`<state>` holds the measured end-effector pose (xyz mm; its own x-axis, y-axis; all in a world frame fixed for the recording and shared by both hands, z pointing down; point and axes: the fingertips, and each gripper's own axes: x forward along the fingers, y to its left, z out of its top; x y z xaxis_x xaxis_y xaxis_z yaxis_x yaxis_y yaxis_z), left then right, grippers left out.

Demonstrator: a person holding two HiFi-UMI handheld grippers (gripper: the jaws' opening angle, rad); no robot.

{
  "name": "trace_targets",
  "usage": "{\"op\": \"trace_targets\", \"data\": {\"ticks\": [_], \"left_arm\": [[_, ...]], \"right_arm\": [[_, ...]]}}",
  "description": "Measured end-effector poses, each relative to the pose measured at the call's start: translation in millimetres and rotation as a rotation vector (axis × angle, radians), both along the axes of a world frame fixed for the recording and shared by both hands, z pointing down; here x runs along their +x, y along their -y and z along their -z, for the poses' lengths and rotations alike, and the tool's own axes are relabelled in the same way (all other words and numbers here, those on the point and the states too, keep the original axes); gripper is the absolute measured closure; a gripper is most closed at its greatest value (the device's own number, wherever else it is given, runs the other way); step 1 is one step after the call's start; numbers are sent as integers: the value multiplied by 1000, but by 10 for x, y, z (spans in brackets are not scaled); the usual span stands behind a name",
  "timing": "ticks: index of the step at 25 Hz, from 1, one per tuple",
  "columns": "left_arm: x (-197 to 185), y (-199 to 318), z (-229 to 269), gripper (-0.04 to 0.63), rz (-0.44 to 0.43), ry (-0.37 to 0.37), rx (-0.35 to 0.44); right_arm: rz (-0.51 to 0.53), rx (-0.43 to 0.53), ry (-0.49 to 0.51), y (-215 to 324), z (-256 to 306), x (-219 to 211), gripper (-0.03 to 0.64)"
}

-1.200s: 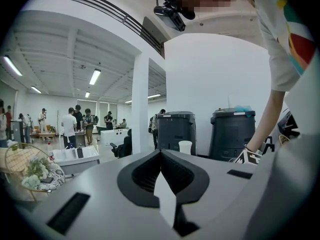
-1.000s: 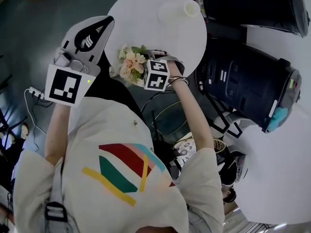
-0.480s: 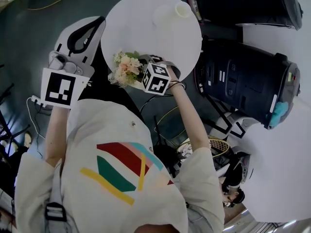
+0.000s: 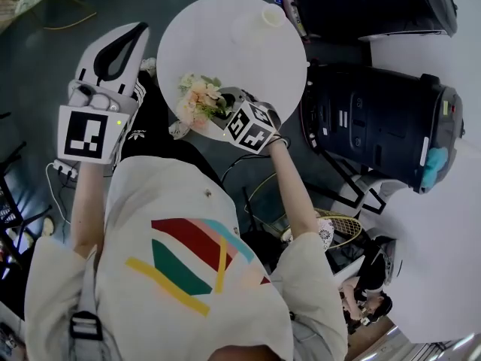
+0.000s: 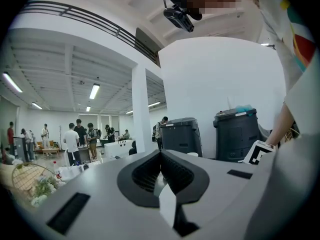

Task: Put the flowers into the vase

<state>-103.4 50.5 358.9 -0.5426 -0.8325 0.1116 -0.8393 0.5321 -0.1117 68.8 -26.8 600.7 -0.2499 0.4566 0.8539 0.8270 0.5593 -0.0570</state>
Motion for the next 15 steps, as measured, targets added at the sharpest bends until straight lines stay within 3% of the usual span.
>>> {"op": "trace_targets", "data": {"ticks": [5,10,12,15], "left_arm": [[16,74,166,589,-14,43,22],[-24,205,324,588,-44,64,72],[-69,300,370,589,-63,47,95],[-190,441,522,589,-62,-41,202]], "right_arm": [[-145,-92,122,72,362,-173,434],[-372,-284,345,232,1101,-475,435],[-445,-362,446,341,1472,-571,434],[-517,-457,569,459,2009,-623,434]]}}
